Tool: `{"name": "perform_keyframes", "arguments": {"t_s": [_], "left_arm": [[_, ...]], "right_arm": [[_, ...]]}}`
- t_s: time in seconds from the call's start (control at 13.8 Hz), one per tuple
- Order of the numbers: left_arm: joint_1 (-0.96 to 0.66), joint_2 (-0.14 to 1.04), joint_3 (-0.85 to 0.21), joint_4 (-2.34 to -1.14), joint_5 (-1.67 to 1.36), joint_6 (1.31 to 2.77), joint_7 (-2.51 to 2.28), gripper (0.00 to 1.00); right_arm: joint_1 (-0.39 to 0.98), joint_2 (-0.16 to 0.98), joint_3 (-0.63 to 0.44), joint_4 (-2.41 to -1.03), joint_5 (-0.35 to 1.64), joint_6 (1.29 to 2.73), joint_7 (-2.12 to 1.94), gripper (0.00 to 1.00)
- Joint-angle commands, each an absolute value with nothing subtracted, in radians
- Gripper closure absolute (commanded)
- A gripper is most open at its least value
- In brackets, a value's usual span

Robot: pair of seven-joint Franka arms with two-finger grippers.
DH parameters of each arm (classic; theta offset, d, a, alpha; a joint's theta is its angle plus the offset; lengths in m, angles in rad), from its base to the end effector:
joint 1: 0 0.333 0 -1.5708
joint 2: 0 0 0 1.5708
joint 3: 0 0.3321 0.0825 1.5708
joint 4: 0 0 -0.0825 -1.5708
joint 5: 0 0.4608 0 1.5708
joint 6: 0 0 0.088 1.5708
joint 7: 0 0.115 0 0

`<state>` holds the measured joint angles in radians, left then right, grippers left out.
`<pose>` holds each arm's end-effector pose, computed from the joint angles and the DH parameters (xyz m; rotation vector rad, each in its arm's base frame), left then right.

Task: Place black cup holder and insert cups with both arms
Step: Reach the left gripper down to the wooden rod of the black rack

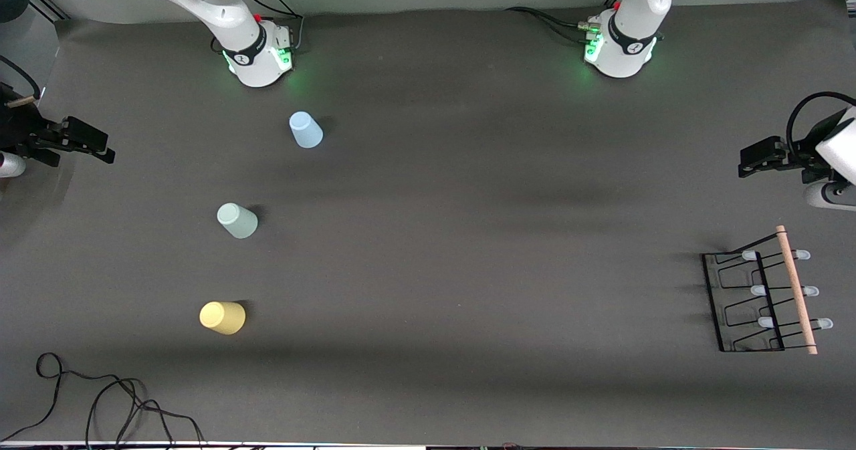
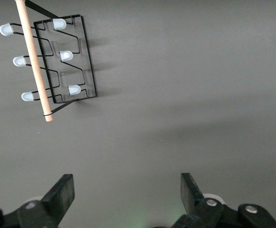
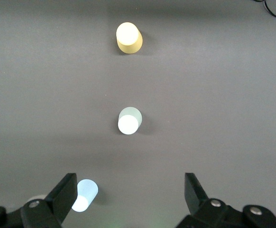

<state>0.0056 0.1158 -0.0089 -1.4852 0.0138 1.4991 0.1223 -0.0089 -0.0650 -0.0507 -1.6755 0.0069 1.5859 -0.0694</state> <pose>0.6592 -0.0002 0.5985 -3.1246 0.1960 0.1606 0.6085 -0.0364 0.6167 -3.1296 -0.0153 0.0375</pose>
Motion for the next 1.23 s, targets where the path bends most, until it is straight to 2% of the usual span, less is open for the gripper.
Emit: {"name": "perform_keyframes", "arguments": {"t_s": [0.0,0.36,0.8,0.87,1.16], "left_arm": [[-0.003,0.107,-0.003,-1.491,0.015,1.486,0.117,0.00],[0.017,0.121,0.003,-1.489,0.017,1.525,0.132,0.01],[0.107,0.260,0.006,-1.513,0.029,1.686,0.173,0.01],[0.113,0.291,0.006,-1.513,0.029,1.722,0.185,0.13],[0.152,0.406,0.006,-1.514,0.081,1.819,0.192,0.15]], "right_arm": [[0.009,-0.061,-0.064,-1.655,0.008,1.565,-0.063,0.00],[0.009,-0.057,-0.064,-1.655,0.008,1.565,-0.061,0.00],[0.009,-0.061,-0.064,-1.654,0.006,1.563,-0.054,0.00],[0.009,-0.061,-0.064,-1.654,0.005,1.563,-0.054,0.00],[0.009,-0.063,-0.064,-1.652,0.006,1.563,-0.054,0.00]]}}
